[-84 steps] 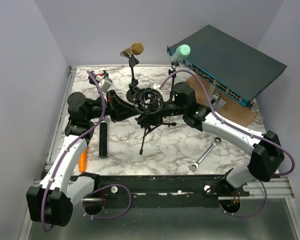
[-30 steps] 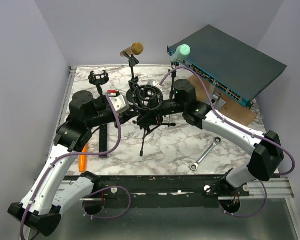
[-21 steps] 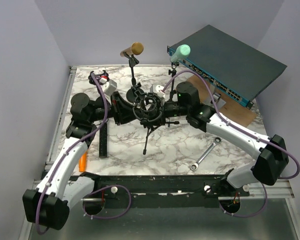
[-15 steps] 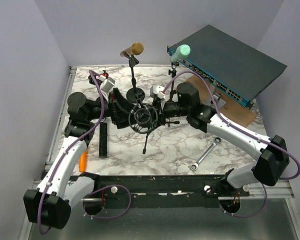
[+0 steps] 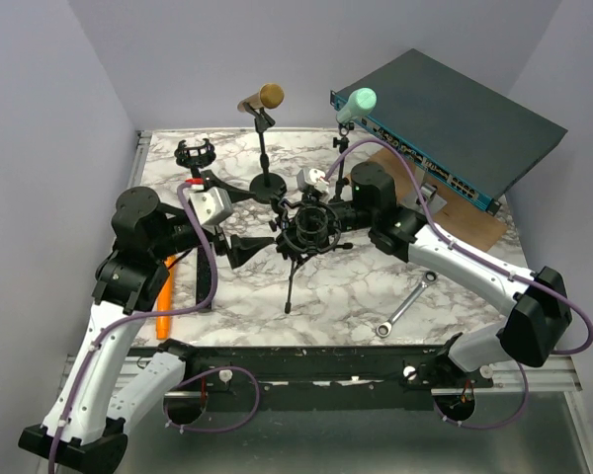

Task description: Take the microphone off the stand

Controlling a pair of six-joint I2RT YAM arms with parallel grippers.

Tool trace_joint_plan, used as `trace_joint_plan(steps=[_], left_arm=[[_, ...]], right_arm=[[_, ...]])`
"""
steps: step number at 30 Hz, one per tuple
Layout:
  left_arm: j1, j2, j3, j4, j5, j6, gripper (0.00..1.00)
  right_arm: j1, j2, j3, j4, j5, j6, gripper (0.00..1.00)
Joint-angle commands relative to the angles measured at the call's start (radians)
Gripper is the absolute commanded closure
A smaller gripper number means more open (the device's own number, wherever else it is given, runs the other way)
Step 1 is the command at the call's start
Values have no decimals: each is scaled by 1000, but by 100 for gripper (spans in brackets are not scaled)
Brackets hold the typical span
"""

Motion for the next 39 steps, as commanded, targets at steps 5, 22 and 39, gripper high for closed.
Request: trace_joint_plan(steps=[5,22,39], left_arm=[[-6,32,-96,107,61,-57,3],[-55,158,-115,364,140,-361,24],[-57,184,-120,401,132,-427,100]], right_arm=[[8,19,-20,172,-157,108,99],[8,27,-30,176,-144,102,99],[7,-2,-51,166,-52,89,87]])
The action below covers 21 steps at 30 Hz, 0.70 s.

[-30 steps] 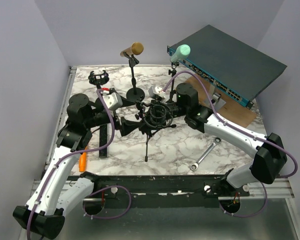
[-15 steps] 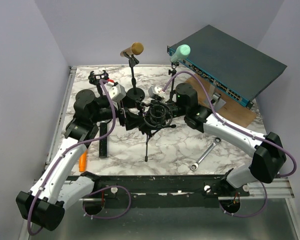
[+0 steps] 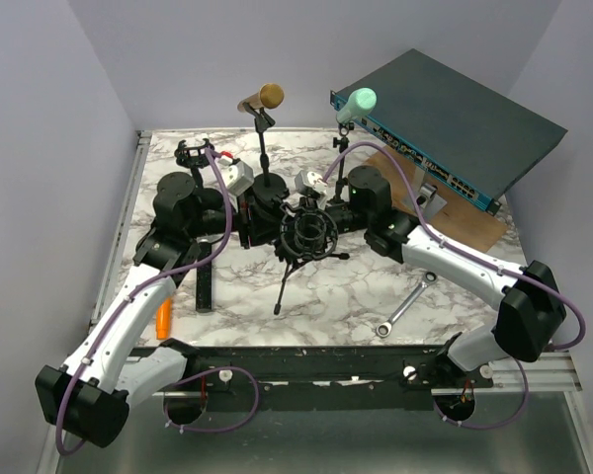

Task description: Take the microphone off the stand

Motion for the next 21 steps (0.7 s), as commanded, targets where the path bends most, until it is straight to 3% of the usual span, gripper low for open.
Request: trace_joint_plan(steps=[1,3,5,9,15,21], left_arm=[[11,-37,-2,46,-43,14,100],[25,-58,-9,41,-69,22,100],[53,-73,-11,37,-80,22,100],[148,-92,-25,83,-63,-42,100],[292,-100,-26,82,-68,-31,100],[467,-117,1,-52,-226,121,100]], right_arm=[[16,-45,-5,41,44,11,86],[15,-54,-11,34,76,4,76],[12,-64,-23,33,119,1,56],[11,-71,-46,39,178,-4,38],[10,-62,-68,43,222,-22,27],[9,-68,-88,47,261,-30,26]])
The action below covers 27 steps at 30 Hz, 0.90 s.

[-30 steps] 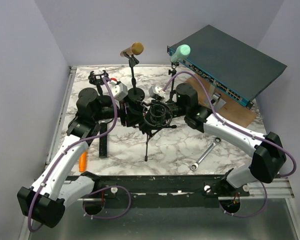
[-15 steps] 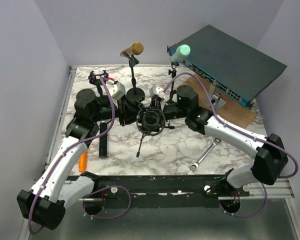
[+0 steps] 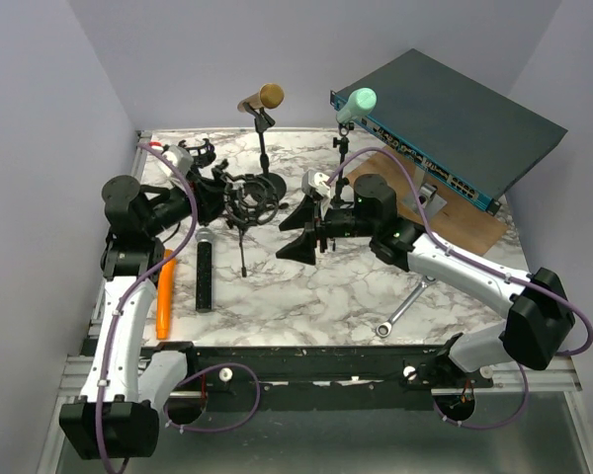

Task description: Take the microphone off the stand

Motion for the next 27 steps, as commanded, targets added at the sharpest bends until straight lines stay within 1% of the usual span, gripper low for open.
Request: trace_joint_plan(steps=[1,3,6,9,14,18,20,27], left_arm=[[123,-42,32,-73,-166,134,100],[183,-48,39,-116,-208,174,100],[258,-55,49,-176,-227,218,100],[326,-53,40,-183,-297,228,100],[408,9,51,-167,-433,213,100],[419,73,48,-96,-553,217,100],[419,120,59,-64,-586,209,100],[418,285,71,139,-644,143,100]], right_arm=[[-1,-10,-16,11,52,-16,26],[0,-10,-16,10,51,-16,25],[1,-8,-17,11,50,-16,25],[0,-3,-18,18,49,-16,25],[-1,0,-17,21,43,-14,25],[0,-3,-21,22,47,-16,25],[0,-1,-20,22,46,-17,25],[0,17,-12,23,34,-10,25]])
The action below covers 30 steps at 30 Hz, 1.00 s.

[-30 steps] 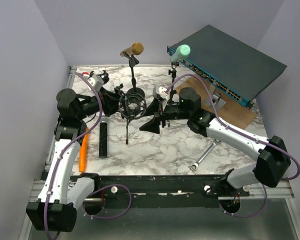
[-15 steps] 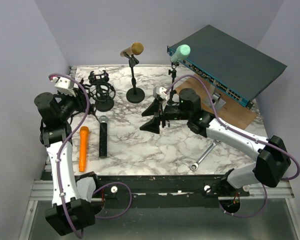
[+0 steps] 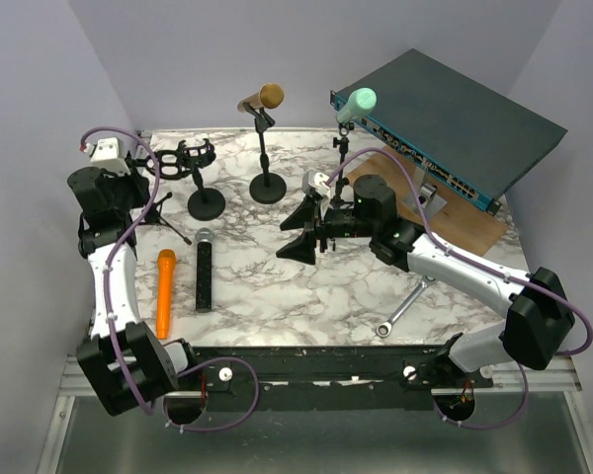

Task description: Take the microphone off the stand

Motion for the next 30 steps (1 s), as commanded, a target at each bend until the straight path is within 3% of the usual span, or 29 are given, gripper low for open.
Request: trace_joint_plan(steps=[1,7,18,24,30], left_arm=[[5,95,73,240,-99,-53,100],[-17,243,152,283,-130,-51,100],[-164,458,280,329,-308,11,100],[-180,539,340,250,-345,-50,92],[-179,530,266,264,-351,-57,85]], right_arm=[[-1,18,0,21,6,-9,25],[0,33,5,20,1,-10,25],[-1,53,6,18,-5,-15,25],[-1,40,-4,16,3,-15,25],[-1,50,-5,16,-2,-45,25]])
